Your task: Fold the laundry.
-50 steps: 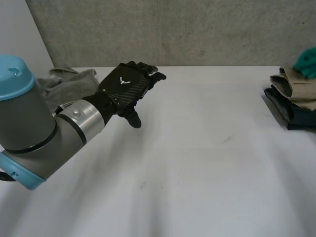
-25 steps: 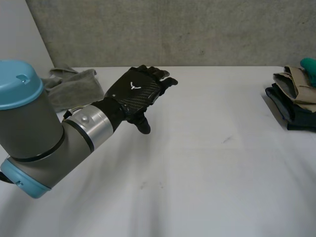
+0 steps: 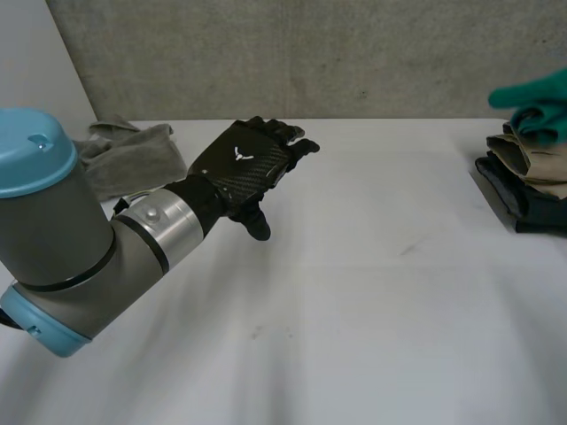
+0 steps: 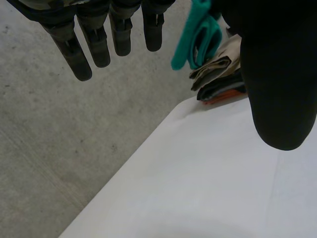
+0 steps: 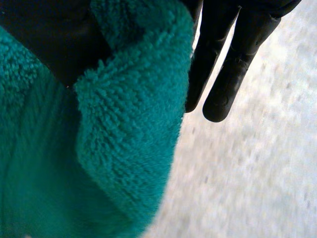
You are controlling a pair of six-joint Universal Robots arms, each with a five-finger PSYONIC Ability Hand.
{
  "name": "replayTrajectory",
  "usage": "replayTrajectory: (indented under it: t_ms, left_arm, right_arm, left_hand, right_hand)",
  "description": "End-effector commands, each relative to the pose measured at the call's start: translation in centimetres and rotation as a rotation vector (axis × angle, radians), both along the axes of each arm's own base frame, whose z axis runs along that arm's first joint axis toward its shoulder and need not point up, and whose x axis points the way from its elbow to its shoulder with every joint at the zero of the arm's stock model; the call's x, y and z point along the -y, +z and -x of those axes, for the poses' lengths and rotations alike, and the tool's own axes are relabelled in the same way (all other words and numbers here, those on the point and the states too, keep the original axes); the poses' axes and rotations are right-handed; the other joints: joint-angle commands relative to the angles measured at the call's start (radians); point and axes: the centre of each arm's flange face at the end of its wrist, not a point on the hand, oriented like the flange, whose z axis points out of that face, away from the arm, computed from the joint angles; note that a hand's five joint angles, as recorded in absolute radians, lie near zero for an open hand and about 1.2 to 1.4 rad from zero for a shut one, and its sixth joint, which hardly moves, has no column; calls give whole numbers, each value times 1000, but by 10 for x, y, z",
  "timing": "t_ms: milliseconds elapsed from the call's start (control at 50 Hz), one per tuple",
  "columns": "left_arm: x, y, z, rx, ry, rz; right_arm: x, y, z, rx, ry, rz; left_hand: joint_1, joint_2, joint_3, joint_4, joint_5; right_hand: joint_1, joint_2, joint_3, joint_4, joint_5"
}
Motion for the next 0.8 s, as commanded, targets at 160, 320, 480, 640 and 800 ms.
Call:
replayTrajectory:
  t_ms: [160,320,480,640,800]
  left_arm:
    - [0,-8,-1,12,1,-22]
    - [-1,-6,0,8,-2,-15]
    - [-5,-4,3,6,-14,-10]
    - [-7,0,5,-1,-22,0]
    - [-3,5,1,-29,-4,-9]
  right_arm:
    - [-14,-71,67,-122,-118,-145]
    - [-27,-67,65,-121,-130,-166]
    - [-55,-48,65,-69,-169,-241]
    - [-93,-15,109,36,-304,-407]
    - [-122,34,191,42,-644,-512]
  left_hand:
    - [17,7,1,5,-11]
    - [17,7,1,5,-11]
    - [17,7,1,5,-11]
    - [17,7,1,5,-11]
    - [17,7,1,5,-11]
  right_hand:
    - [471,229,208,206,246]
    - [471,229,208,206,246]
    - [-751,-993,-1014,-1015,-976]
    - [-751,-993,-1014,-1015,-976]
    - [-751,-993,-1014,-1015,-976]
